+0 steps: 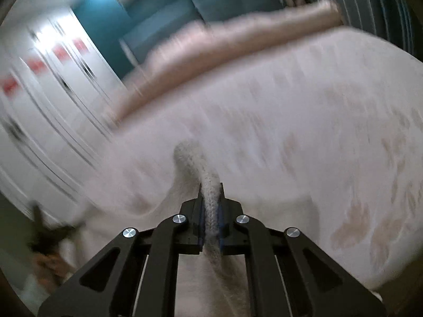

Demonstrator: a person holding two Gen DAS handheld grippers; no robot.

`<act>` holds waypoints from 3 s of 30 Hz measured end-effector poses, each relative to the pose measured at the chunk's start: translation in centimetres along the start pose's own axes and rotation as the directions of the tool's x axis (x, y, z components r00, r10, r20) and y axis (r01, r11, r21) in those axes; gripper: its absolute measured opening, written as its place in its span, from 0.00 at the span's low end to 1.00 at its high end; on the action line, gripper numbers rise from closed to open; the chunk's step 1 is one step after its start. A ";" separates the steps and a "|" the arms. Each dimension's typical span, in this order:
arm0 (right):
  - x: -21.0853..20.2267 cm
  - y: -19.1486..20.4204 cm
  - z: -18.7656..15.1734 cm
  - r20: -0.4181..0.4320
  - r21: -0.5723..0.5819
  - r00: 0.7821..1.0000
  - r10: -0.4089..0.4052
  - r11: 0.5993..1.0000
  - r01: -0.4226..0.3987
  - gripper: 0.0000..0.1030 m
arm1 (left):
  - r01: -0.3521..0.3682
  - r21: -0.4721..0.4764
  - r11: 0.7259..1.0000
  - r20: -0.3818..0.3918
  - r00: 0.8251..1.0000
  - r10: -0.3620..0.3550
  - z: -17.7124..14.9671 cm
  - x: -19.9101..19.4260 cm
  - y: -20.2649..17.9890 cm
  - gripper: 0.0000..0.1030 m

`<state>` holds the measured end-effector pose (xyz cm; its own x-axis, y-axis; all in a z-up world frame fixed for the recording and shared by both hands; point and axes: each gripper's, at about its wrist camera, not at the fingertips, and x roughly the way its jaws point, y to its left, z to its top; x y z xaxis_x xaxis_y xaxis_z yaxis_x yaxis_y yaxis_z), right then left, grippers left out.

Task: Fold small clothes

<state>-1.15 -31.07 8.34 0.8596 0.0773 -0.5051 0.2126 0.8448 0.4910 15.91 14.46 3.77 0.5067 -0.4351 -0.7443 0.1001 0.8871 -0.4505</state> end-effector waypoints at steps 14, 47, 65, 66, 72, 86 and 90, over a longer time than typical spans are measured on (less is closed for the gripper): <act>7.4 -7.6 -3.2 -0.272 0.082 0.905 -0.326 0.930 0.359 0.15 | -0.201 0.059 0.978 -0.126 0.970 0.207 -1.6 6.9 0.9 0.15; -2.1 0.9 -13.4 -0.397 -0.104 0.846 -0.355 0.934 0.343 0.23 | -0.242 0.296 0.924 -0.148 0.944 0.295 -15.7 -0.3 -4.1 0.27; 4.8 9.9 -20.2 -0.557 -0.303 0.763 -0.327 0.936 0.179 0.30 | -0.259 0.292 0.921 -0.130 0.943 0.306 -16.0 -0.1 -4.6 0.32; 4.4 10.4 -19.9 -0.549 -0.308 0.770 -0.325 0.935 0.175 0.30 | -0.258 0.290 0.922 -0.129 0.944 0.304 -16.1 -0.1 -4.6 0.32; 3.4 13.5 -16.4 -0.474 -0.269 0.850 -0.230 0.957 0.109 0.30 | -0.275 0.307 0.911 -0.108 0.941 0.321 -16.4 0.1 -5.0 0.34; 5.8 15.0 -16.6 -0.500 -0.289 0.841 -0.206 0.955 0.063 0.35 | -0.197 0.220 0.955 -0.095 0.970 0.222 -13.6 -1.6 -4.6 0.43; 7.9 15.1 -15.0 -0.492 -0.284 0.845 -0.209 0.956 0.071 0.35 | -0.242 0.200 0.949 -0.079 0.962 0.262 -11.1 -0.6 -3.9 0.46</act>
<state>1.91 -9.75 1.14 0.4529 0.1493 -0.8790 0.1326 0.9636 0.2320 5.73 9.58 0.51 0.4458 -0.1983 -0.8729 0.1433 0.9784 -0.1491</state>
